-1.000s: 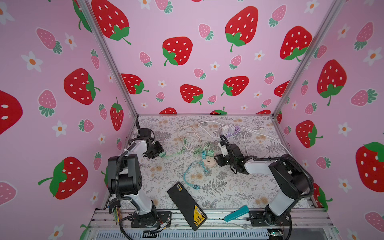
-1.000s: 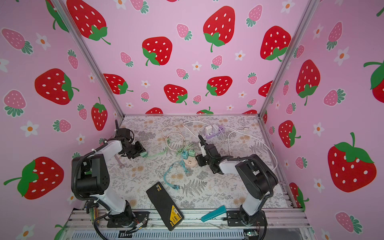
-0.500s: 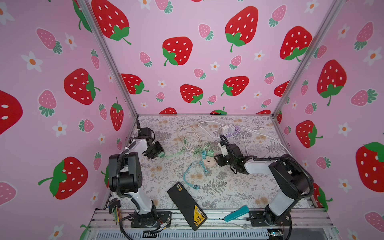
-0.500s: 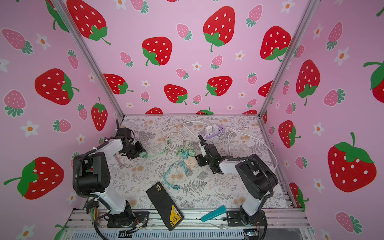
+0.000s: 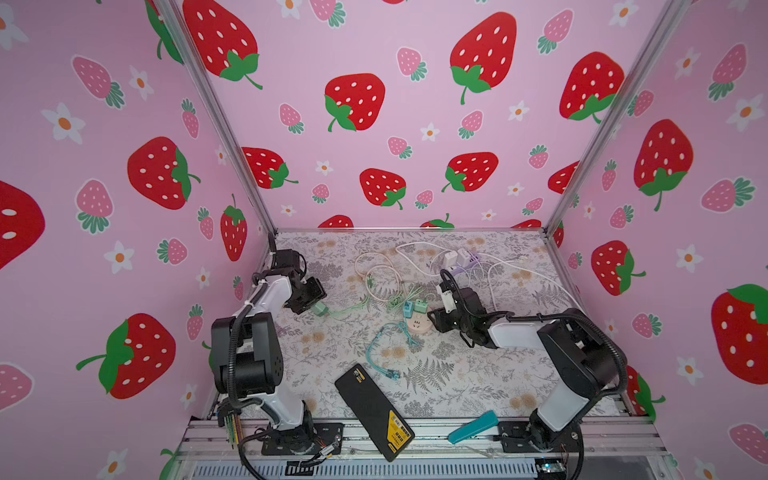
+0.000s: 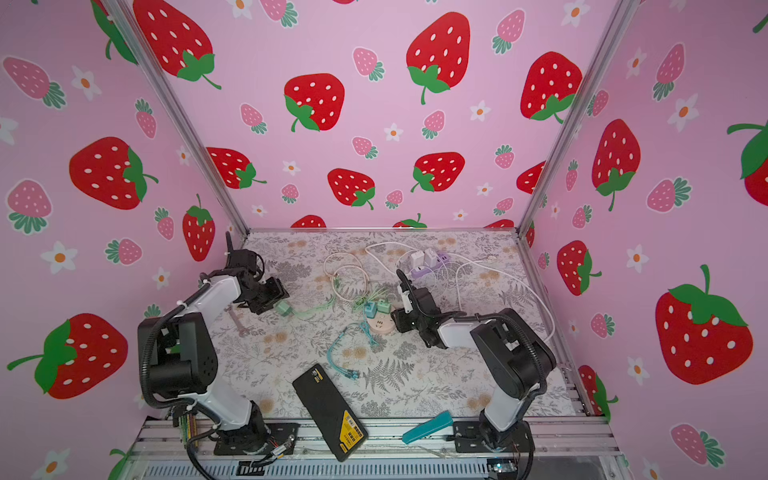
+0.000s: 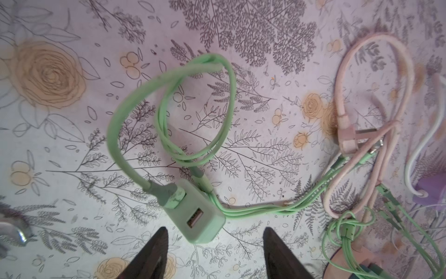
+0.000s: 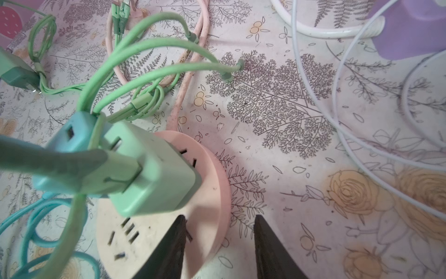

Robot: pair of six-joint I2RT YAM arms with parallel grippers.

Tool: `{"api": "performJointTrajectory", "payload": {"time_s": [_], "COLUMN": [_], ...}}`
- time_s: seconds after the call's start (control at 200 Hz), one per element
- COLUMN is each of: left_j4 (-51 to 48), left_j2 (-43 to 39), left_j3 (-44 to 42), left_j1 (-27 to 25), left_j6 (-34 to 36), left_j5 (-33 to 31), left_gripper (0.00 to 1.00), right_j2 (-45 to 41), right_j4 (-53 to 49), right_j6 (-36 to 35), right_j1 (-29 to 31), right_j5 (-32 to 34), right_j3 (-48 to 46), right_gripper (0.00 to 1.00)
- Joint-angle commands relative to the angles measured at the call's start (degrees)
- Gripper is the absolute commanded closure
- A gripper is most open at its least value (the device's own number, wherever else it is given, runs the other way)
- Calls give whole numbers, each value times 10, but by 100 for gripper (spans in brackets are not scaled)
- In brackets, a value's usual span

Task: Pull the plug off the socket
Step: 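Carry the mint charger aside and release it on the table, left gripper, then move the left gripper back over the socket toward the teal charger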

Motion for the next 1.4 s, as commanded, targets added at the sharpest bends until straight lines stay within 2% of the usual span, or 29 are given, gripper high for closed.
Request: {"api": "performJointTrajectory", "payload": {"time_s": [0.0,0.26,0.44,0.586,0.751,0.951,0.971,1.051,1.231,1.391], "left_j4": [-25,-39,-39,-13,56,78,83,106,153,168], "left_j2": [-36,-100,-151,-198,-258,-272,-272,-275,-258,-228], "left_j3": [29,36,43,39,-11,-41,-46,-70,-108,-115], "left_j1": [-5,-17,-51,-123,-215,-333,-344,-384,-443,-468], "left_j6": [11,16,22,30,16,32,36,43,55,51], "left_j5": [-17,-38,-43,-79,-128,-187,-189,-208,-210,-217], "left_gripper": [37,36,36,34,32,32,32,32,32,32], "right_j2": [39,36,36,30,22,6,4,-9,-40,-66], "right_j4": [-147,-146,-145,-144,-135,-125,-123,-121,-132,-131], "right_j6": [-10,-10,-10,-12,-8,-3,-2,1,12,22], "right_j1": [13,13,12,13,13,13,13,13,13,13], "right_j5": [21,22,22,24,30,28,27,19,0,-31], "right_j3": [-35,-36,-37,-37,-45,-48,-48,-46,-30,-26], "right_gripper": [53,52,52,52,49,49,45,44,44,42]}}
